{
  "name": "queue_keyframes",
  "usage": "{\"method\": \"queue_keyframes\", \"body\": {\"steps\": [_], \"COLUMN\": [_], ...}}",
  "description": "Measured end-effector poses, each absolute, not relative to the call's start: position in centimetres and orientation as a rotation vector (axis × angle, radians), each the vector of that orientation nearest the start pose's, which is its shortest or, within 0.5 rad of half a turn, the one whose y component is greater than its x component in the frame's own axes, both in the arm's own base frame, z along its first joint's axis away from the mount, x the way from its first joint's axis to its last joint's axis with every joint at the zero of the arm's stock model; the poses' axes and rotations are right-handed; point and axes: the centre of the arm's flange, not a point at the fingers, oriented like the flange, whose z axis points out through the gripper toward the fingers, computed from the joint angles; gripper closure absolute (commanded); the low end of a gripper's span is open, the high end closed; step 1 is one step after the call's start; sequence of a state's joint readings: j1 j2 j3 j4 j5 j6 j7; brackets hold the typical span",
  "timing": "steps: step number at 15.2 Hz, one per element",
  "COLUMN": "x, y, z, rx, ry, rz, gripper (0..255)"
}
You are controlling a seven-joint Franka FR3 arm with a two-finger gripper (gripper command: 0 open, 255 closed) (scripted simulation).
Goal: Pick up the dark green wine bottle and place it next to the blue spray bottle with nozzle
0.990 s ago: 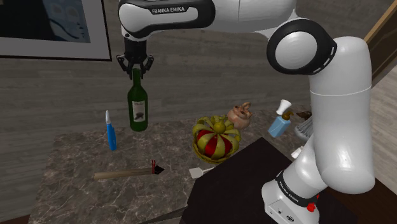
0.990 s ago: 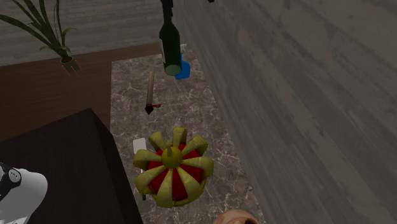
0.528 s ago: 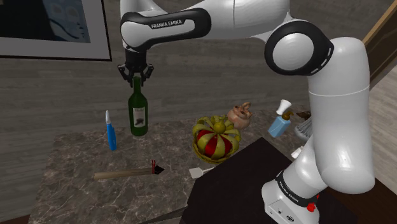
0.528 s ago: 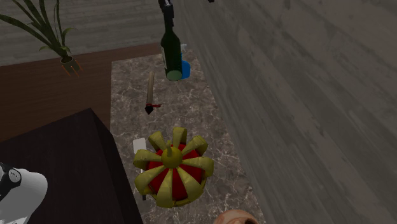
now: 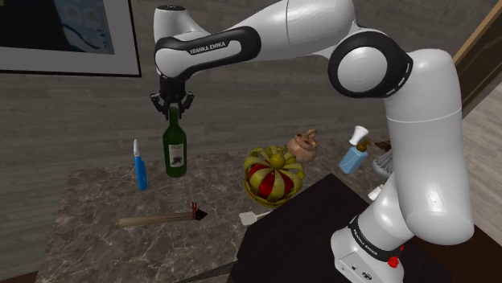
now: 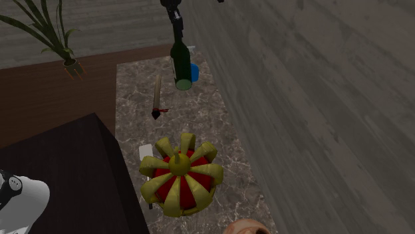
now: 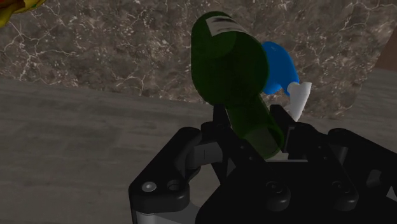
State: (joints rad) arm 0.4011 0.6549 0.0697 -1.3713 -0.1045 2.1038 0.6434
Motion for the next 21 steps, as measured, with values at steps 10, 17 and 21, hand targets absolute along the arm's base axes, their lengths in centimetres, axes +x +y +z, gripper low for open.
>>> {"method": "queue_keyframes", "body": {"steps": [10,17,21], "x": [66.1,66.2,66.2], "y": [32.0,31.9,31.9], "z": [28.5,24.9,22.9], "rx": [-3.131,-3.131,-3.131], "ry": [0.219,0.219,0.219], "rz": [-0.148,-0.148,-0.147], "gripper": [255,255,255]}}
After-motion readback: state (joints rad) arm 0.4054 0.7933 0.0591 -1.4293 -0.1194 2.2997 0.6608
